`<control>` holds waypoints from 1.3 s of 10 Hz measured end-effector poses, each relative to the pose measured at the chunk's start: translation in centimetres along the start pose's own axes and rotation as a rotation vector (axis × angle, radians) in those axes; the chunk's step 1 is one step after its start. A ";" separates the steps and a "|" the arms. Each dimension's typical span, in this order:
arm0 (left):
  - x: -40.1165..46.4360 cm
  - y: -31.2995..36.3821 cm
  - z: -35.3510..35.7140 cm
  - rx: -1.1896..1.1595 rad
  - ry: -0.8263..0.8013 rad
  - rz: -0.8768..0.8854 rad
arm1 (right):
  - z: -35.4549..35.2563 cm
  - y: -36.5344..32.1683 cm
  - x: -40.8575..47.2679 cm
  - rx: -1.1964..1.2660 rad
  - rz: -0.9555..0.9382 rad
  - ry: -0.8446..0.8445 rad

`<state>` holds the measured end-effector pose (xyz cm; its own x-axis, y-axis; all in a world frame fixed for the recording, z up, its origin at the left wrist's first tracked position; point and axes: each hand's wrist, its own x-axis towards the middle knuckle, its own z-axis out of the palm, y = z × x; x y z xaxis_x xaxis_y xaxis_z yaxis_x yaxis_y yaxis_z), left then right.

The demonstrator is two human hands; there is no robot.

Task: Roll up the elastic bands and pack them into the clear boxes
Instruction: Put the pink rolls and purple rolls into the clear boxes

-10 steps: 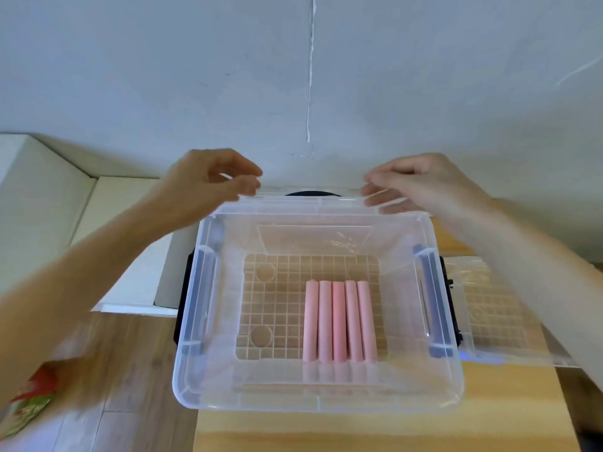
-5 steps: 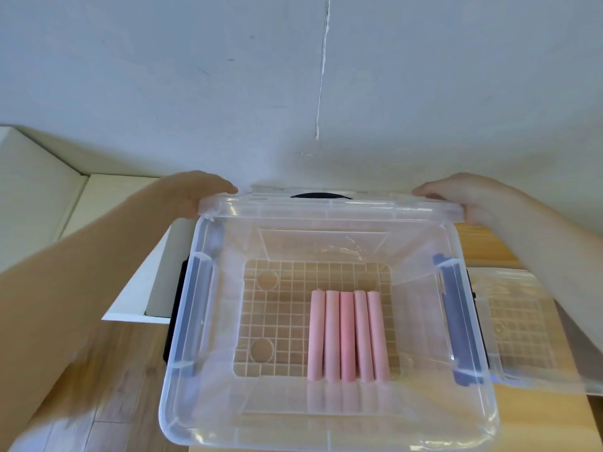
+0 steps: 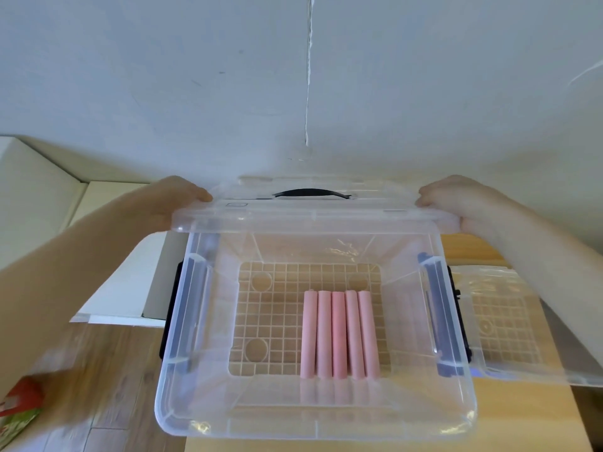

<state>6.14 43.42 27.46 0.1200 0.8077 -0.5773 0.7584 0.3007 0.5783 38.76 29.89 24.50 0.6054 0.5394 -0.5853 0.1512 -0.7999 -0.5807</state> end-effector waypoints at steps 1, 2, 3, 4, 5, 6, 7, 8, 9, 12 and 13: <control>-0.4 -2.6 -1.0 -0.133 0.002 0.076 | -0.2 1.3 -3.1 0.048 -0.091 0.054; -2.1 -4.6 -0.9 -0.126 0.021 0.161 | 0.0 3.0 -7.1 0.029 -0.203 0.058; -4.3 -6.5 0.0 -0.141 0.082 0.236 | 0.4 5.3 -9.7 0.029 -0.323 0.064; -6.5 -8.0 1.3 -0.120 0.132 0.294 | 1.4 8.5 -11.6 0.120 -0.340 0.060; -7.7 -10.3 2.6 -0.181 0.176 0.310 | 2.7 11.3 -13.1 0.179 -0.348 0.080; -8.9 -11.8 3.5 -0.162 0.204 0.327 | 3.6 13.2 -13.9 0.263 -0.329 0.101; -10.0 -13.2 4.2 -0.152 0.222 0.330 | 4.3 14.4 -14.7 0.311 -0.349 0.112; -10.9 -14.7 4.8 -0.150 0.221 0.294 | 4.7 15.5 -15.2 0.317 -0.363 0.113; -11.7 -15.9 5.7 -0.153 0.233 0.275 | 5.0 16.5 -15.7 0.295 -0.375 0.116; -13.3 -17.3 6.8 -0.142 0.261 0.254 | 5.9 18.7 -16.5 0.299 -0.415 0.122; -13.9 -17.5 7.1 -0.139 0.269 0.230 | 6.3 19.1 -16.8 0.292 -0.425 0.131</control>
<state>-4.22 23.36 21.27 0.0905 0.9609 -0.2618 0.6346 0.1470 0.7588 26.60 7.17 19.65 0.6334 0.7476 -0.1998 0.1912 -0.4014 -0.8957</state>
